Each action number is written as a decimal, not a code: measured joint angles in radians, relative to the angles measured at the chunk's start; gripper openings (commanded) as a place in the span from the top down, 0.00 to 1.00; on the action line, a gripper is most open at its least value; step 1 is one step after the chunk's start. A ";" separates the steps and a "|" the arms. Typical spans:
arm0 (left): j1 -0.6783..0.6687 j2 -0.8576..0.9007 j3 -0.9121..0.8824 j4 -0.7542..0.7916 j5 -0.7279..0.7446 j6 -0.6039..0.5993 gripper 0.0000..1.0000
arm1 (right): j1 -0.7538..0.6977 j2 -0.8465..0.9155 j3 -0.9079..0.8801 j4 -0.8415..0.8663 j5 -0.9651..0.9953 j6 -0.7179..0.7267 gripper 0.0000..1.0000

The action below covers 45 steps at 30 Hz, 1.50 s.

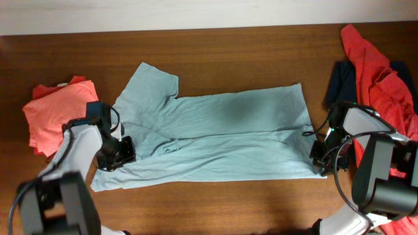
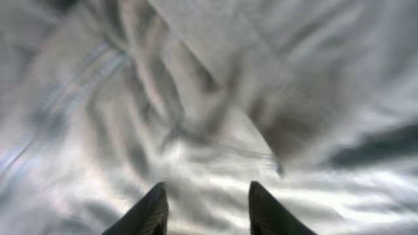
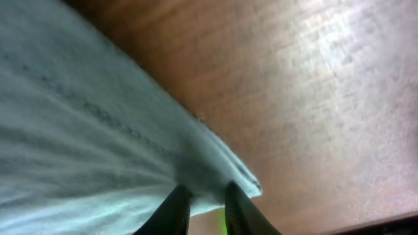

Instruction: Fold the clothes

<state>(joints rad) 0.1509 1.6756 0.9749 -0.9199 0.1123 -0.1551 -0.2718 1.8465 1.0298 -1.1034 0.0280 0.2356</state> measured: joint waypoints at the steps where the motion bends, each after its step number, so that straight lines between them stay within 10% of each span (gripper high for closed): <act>1: 0.000 -0.033 0.006 -0.017 -0.003 0.000 0.51 | 0.000 -0.015 -0.004 -0.004 0.000 0.000 0.76; 17: 0.000 -0.276 0.116 0.179 0.080 0.028 0.30 | 0.000 -0.372 0.094 -0.001 -0.018 -0.035 0.55; 33: -0.015 0.486 0.879 0.096 0.211 0.226 0.25 | 0.000 -0.372 0.112 -0.020 -0.064 -0.105 0.55; 45: -0.015 0.737 1.001 0.095 0.195 0.320 0.27 | 0.000 -0.372 0.112 -0.022 -0.068 -0.105 0.54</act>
<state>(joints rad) 0.1356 2.4123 1.9759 -0.8246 0.3077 0.1650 -0.2718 1.4742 1.1419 -1.1255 -0.0399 0.1303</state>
